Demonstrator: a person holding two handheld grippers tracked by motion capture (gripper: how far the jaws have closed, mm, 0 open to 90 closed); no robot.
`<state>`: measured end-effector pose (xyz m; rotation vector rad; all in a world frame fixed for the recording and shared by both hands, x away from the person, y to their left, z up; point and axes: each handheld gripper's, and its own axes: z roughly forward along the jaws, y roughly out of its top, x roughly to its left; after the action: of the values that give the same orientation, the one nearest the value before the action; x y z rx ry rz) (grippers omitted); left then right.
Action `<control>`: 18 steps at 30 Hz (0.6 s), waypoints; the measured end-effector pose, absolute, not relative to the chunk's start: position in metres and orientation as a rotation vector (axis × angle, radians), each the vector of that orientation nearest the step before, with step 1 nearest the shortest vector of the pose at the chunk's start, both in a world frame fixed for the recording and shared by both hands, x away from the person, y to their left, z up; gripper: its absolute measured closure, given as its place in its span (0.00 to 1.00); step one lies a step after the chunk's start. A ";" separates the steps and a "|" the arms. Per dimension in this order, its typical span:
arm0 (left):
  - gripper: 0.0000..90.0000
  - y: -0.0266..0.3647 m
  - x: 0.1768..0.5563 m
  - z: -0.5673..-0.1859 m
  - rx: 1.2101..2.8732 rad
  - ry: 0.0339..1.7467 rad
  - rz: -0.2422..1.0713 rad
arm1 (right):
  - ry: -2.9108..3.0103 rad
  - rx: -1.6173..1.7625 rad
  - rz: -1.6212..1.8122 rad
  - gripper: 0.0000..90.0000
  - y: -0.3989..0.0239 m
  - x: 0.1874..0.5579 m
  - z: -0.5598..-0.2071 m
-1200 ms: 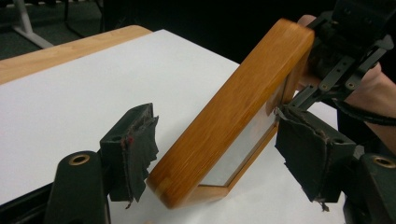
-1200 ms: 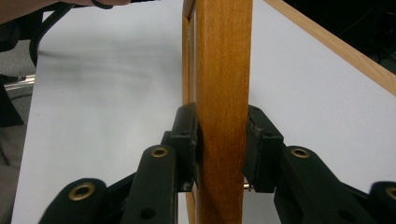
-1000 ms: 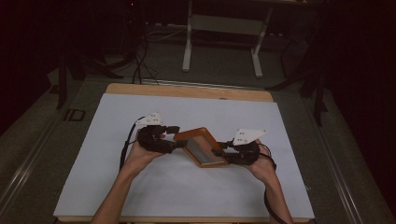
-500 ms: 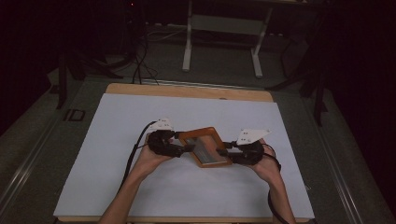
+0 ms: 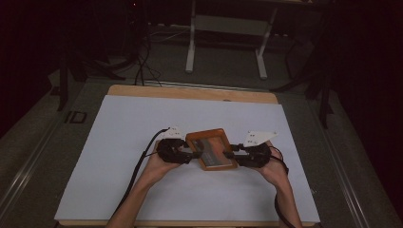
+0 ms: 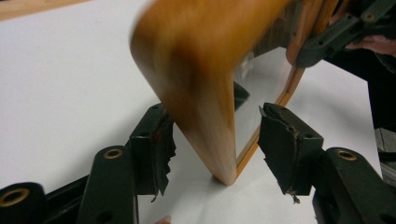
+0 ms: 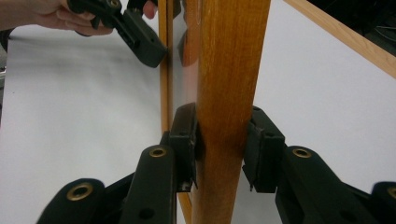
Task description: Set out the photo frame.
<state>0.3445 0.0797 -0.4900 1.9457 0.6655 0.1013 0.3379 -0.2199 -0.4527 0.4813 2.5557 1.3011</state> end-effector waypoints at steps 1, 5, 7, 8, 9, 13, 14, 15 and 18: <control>0.52 0.079 0.344 -0.491 1.948 0.664 0.100 | 2.556 0.485 1.304 0.75 -0.221 0.338 -0.453; 0.56 0.077 0.344 -0.495 1.944 0.660 0.093 | 2.560 0.492 1.297 0.75 -0.222 0.339 -0.454; 0.56 0.074 0.343 -0.496 1.951 0.649 0.098 | 2.563 0.494 1.295 0.75 -0.223 0.339 -0.454; 0.56 0.073 0.342 -0.497 1.954 0.648 0.106 | 2.563 0.495 1.294 0.75 -0.223 0.339 -0.454; 0.55 0.071 0.342 -0.497 1.958 0.642 0.113 | 2.563 0.496 1.297 0.75 -0.224 0.339 -0.454; 0.54 0.068 0.341 -0.499 1.951 0.640 0.109 | 2.564 0.499 1.292 0.75 -0.225 0.339 -0.455; 0.53 0.068 0.342 -0.499 1.951 0.637 0.109 | 2.565 0.498 1.289 0.75 -0.225 0.339 -0.455; 0.53 0.068 0.342 -0.499 1.950 0.635 0.109 | 2.566 0.499 1.289 0.75 -0.226 0.340 -0.455; 0.51 0.067 0.341 -0.499 1.946 0.638 0.118 | 2.568 0.507 1.286 0.75 -0.227 0.340 -0.456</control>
<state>0.3411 0.0673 -0.4992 1.9456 0.6385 0.1184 0.3401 -0.2268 -0.4556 0.5069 2.5683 1.2856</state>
